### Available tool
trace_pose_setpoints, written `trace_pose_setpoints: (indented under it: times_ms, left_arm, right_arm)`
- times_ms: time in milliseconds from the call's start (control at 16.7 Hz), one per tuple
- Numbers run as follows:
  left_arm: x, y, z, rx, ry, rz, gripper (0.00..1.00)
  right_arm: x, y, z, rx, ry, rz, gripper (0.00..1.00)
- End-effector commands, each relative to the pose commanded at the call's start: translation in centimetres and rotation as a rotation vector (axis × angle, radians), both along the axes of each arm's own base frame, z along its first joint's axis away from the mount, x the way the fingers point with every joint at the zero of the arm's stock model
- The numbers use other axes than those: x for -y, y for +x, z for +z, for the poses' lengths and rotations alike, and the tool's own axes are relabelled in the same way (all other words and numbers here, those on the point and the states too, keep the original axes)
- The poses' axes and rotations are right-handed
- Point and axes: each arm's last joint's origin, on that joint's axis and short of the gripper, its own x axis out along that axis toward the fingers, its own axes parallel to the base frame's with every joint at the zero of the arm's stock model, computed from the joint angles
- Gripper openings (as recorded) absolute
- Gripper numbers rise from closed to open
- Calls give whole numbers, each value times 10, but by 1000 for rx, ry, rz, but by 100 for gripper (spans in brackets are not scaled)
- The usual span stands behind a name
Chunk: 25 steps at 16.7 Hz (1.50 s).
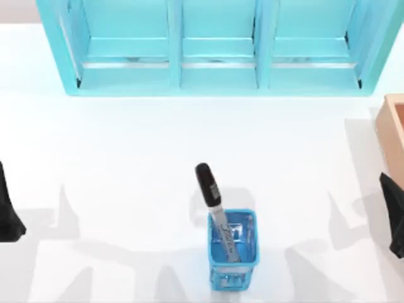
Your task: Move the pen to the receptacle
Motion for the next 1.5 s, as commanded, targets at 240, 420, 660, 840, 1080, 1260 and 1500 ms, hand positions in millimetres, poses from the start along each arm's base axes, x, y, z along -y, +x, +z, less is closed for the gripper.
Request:
trace_pose_setpoints:
  times_ms: [240, 420, 660, 840, 1080, 1260, 1500]
  left_arm:
    - [0, 0, 0, 0, 0, 0, 100]
    - [0, 0, 0, 0, 0, 0, 100]
    - [0, 0, 0, 0, 0, 0, 100]
    - [0, 0, 0, 0, 0, 0, 100]
    - [0, 0, 0, 0, 0, 0, 100]
    - [0, 0, 0, 0, 0, 0, 100]
    - [0, 0, 0, 0, 0, 0, 100]
  right_arm:
    - [-46, 16, 6, -171, -19, 245, 100]
    - [-83, 21, 2, -281, -55, 392, 100]
    - [-115, 18, -9, -377, -102, 508, 100]
    - [-119, 17, -11, -392, -111, 524, 100]
    - [-118, 17, -12, -392, -112, 521, 100]
    - [-128, 23, -14, -388, -109, 524, 100]
    - [-157, 44, -31, -391, -111, 524, 100]
